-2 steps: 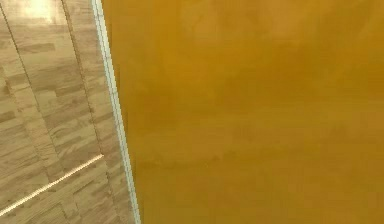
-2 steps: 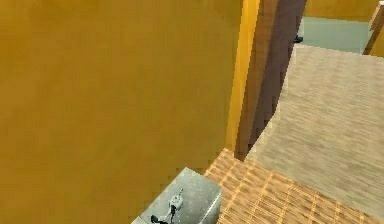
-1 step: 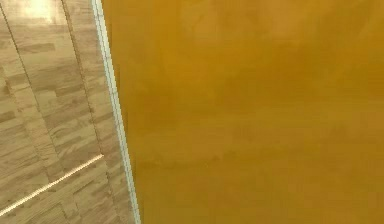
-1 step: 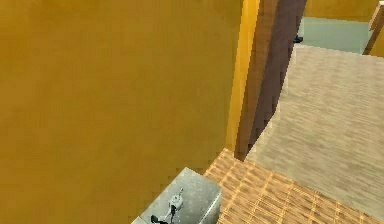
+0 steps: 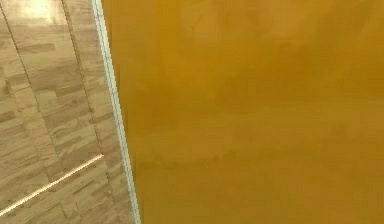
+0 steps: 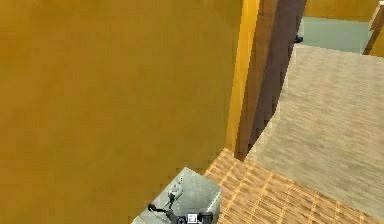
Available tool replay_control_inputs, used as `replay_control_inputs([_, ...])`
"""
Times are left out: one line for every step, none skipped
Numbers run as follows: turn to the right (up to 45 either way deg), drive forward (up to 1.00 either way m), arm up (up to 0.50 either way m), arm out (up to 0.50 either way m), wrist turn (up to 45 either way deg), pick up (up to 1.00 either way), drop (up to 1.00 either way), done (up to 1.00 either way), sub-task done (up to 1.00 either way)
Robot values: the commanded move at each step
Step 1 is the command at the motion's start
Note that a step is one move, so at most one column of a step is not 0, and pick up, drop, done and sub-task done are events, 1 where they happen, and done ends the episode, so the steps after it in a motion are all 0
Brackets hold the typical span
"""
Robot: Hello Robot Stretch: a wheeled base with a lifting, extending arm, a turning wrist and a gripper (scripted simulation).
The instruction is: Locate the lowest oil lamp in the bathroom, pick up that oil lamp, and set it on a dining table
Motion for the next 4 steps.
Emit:
replay_control_inputs([0.0,0.00,0.50,0.00,0.0,0.00,0.00,0.00,0.00])
replay_control_inputs([0.0,0.00,0.04,0.00,0.0,0.00,0.00,0.00,0.00])
replay_control_inputs([0.0,0.00,0.00,0.00,-45.0,0.00,0.00,0.00,0.00])
replay_control_inputs([0.0,0.00,0.00,0.00,-45.0,0.00,0.00,0.00,0.00])
